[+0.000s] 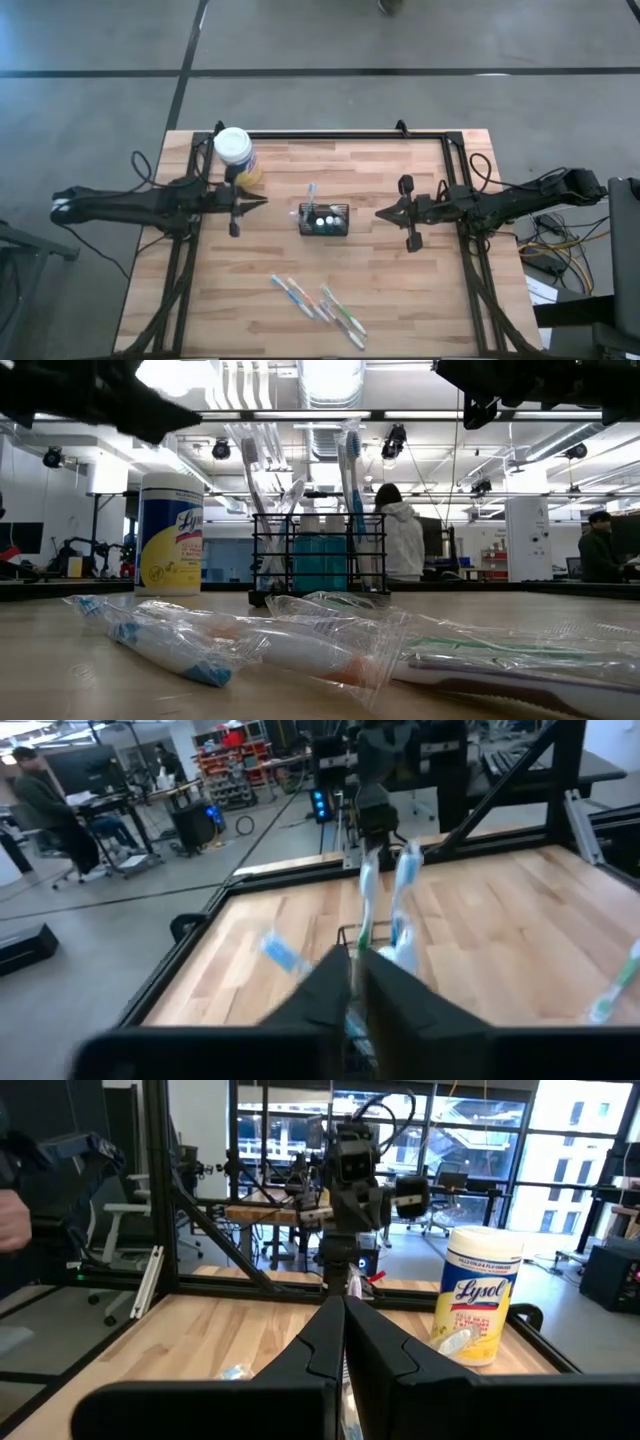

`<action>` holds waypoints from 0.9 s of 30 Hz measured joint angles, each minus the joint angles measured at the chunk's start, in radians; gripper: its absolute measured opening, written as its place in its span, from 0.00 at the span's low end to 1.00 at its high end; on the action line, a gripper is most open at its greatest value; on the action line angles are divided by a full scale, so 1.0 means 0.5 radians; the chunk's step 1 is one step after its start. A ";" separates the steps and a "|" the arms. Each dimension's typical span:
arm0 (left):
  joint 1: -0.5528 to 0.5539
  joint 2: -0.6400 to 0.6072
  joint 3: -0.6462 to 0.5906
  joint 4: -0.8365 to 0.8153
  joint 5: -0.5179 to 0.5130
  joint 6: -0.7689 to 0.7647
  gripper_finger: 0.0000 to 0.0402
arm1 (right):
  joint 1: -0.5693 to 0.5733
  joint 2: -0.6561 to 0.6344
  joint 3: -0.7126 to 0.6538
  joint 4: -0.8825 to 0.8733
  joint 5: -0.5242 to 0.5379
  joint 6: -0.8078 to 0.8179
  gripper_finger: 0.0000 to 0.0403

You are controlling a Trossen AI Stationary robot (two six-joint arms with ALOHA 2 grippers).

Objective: Pick & Place toothbrushing station
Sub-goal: Put the green toothbrush into the wire organizer

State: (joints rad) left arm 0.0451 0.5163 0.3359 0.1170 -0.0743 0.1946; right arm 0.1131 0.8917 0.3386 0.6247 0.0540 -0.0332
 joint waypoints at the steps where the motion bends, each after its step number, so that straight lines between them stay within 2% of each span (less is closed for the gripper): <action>1: 0.013 -0.010 -0.045 0.034 0.000 -0.001 0.04 | 0.000 0.000 0.000 0.000 0.000 0.000 0.02; 5: 0.077 -0.019 -0.242 0.305 0.038 -0.001 0.02 | 0.000 0.000 0.000 0.003 0.000 0.000 0.02; 10: 0.199 -0.017 -0.412 0.555 0.450 0.012 0.01 | 0.000 0.000 0.000 0.043 0.000 -0.013 0.02; 15: 0.349 -0.017 -0.466 0.565 0.525 -0.021 0.01 | -0.001 0.000 0.001 0.048 0.000 -0.048 0.02; 21: 0.599 -0.019 -0.473 0.554 0.939 -0.105 0.00 | -0.001 0.000 0.001 0.090 0.001 -0.012 0.02; 27: 0.720 -0.064 -0.367 0.467 0.957 -0.253 0.00 | -0.001 0.000 0.035 0.091 0.001 0.013 0.02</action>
State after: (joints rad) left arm 0.4049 0.4842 0.1522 0.3506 0.4040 0.0682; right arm 0.1127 0.8917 0.3562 0.6701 0.0542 -0.0269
